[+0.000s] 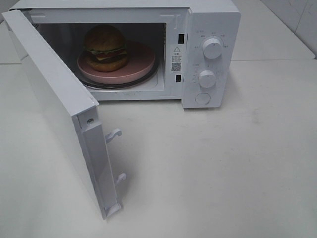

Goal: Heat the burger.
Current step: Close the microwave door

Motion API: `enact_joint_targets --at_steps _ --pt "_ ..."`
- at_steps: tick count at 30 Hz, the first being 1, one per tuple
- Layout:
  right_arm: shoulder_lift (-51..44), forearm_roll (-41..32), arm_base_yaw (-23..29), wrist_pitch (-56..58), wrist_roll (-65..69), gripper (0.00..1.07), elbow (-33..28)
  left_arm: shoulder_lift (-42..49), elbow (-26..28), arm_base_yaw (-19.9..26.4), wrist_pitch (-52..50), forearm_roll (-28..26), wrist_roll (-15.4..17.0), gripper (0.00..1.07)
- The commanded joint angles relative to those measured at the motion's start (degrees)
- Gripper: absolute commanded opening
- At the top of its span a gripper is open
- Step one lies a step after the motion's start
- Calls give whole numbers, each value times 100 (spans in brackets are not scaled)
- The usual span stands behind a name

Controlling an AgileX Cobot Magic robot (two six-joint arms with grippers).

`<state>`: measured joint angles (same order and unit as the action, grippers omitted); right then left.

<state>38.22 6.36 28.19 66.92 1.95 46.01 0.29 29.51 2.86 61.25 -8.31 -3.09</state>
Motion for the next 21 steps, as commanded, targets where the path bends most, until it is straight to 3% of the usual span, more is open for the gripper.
enact_joint_targets --at_steps 1,11,21 --pt "-413 57 -556 -109 6 76 -424 97 6 11 -17 -34 6 100" --pt "-1805 29 -1765 -980 29 76 -1473 97 6 11 -17 -34 6 100" --pt "-3266 -189 -2447 -980 74 75 -1753 97 6 11 -17 -34 6 100"
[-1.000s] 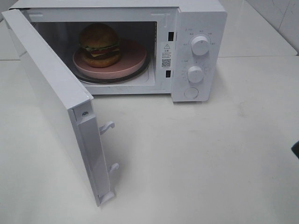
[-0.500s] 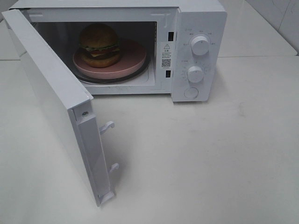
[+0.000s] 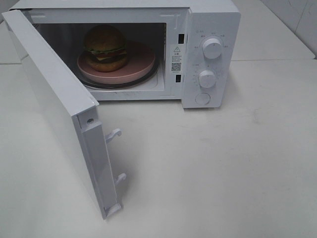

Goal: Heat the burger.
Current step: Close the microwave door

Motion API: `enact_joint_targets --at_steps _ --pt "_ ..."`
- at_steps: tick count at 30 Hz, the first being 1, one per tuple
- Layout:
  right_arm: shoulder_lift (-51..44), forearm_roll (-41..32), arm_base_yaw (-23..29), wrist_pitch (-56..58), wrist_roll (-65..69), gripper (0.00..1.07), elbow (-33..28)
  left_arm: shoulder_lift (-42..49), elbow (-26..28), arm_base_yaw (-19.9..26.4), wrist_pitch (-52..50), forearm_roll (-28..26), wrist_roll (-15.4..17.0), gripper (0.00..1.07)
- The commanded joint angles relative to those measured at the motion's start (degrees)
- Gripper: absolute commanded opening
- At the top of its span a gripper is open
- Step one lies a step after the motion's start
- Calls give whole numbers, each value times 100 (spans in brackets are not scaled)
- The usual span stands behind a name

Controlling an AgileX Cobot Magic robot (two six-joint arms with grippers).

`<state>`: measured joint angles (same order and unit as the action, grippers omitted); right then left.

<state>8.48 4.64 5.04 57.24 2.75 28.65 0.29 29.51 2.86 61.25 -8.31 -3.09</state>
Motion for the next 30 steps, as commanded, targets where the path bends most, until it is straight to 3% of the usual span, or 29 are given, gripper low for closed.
enact_joint_targets --at_steps 1,8,30 --pt "-292 -17 -132 -11 -6 75 -17 97 6 11 -17 -34 6 100" --pt "-1049 -57 -372 -11 -11 75 -17 97 6 11 -17 -34 6 100" --pt "-1031 -92 -372 -11 -23 75 -17 34 6 11 -17 -34 6 100"
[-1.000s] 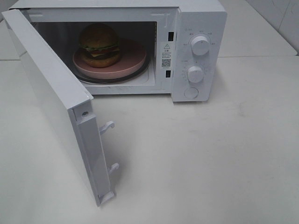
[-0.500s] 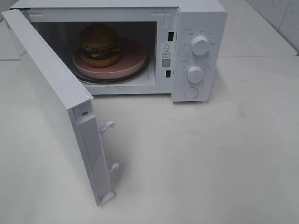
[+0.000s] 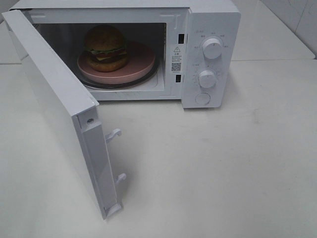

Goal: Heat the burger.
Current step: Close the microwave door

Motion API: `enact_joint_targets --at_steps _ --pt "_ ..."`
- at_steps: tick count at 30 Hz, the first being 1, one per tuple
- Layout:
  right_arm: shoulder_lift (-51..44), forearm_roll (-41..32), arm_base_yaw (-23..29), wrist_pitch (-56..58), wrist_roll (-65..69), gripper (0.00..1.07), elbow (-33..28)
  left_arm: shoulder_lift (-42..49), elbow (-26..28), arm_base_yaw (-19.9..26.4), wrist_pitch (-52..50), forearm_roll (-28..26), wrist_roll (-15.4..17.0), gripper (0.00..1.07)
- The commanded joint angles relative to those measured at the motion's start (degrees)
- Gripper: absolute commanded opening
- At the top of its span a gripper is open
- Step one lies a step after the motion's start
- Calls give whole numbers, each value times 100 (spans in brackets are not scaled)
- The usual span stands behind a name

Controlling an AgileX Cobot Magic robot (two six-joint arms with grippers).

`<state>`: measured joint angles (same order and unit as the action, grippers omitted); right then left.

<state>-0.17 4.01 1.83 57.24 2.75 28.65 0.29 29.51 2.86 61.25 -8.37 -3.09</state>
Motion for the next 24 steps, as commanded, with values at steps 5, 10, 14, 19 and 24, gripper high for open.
enact_joint_targets --at_steps 5,10,14,19,24 --pt "-166 -17 -52 -11 17 75 -17 34 6 11 -17 -29 6 100" --pt "-166 -17 -52 -11 17 75 -17 34 6 11 -17 -29 6 100" --pt "-166 -17 -52 -11 17 75 -17 34 6 11 -17 -29 6 100" --pt "-166 -17 -52 -11 17 75 -17 34 6 11 -17 -29 6 100" --pt "-166 -17 -52 -11 17 75 -17 34 6 11 -17 -29 17 100"
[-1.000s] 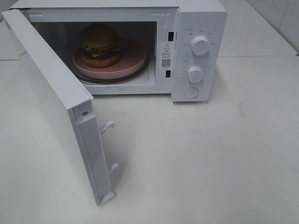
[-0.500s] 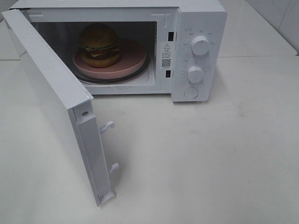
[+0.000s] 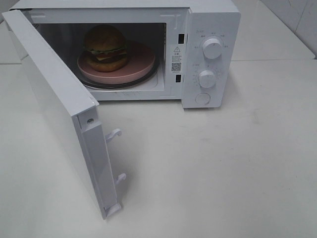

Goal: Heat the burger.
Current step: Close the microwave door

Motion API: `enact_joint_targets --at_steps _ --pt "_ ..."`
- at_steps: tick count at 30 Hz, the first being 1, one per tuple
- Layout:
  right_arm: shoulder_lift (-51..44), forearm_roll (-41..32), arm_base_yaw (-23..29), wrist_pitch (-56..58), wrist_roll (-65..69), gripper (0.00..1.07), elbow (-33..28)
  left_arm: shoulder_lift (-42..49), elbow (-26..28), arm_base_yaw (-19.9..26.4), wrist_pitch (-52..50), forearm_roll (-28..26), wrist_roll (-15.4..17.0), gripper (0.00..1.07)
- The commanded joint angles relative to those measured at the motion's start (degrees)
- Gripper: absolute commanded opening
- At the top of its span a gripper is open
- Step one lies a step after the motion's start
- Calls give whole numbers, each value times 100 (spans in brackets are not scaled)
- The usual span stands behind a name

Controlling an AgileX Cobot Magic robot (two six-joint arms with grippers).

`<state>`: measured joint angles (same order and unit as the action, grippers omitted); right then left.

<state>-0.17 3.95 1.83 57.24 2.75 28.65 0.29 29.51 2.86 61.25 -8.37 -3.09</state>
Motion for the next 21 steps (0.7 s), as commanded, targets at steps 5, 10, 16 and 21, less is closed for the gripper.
enact_joint_targets --at_steps 5,10,16,21 --pt "-166 -11 -52 -11 17 75 -17 29 6 11 -29 -23 29 100" --pt "-166 -11 -52 -11 11 75 -17 -138 120 11 -115 -189 29 97" --pt "-166 -11 -52 -11 6 75 -17 -837 246 11 -625 -241 11 72" --pt "-166 -11 -52 -11 6 75 -17 -1226 241 11 -1049 -218 11 49"
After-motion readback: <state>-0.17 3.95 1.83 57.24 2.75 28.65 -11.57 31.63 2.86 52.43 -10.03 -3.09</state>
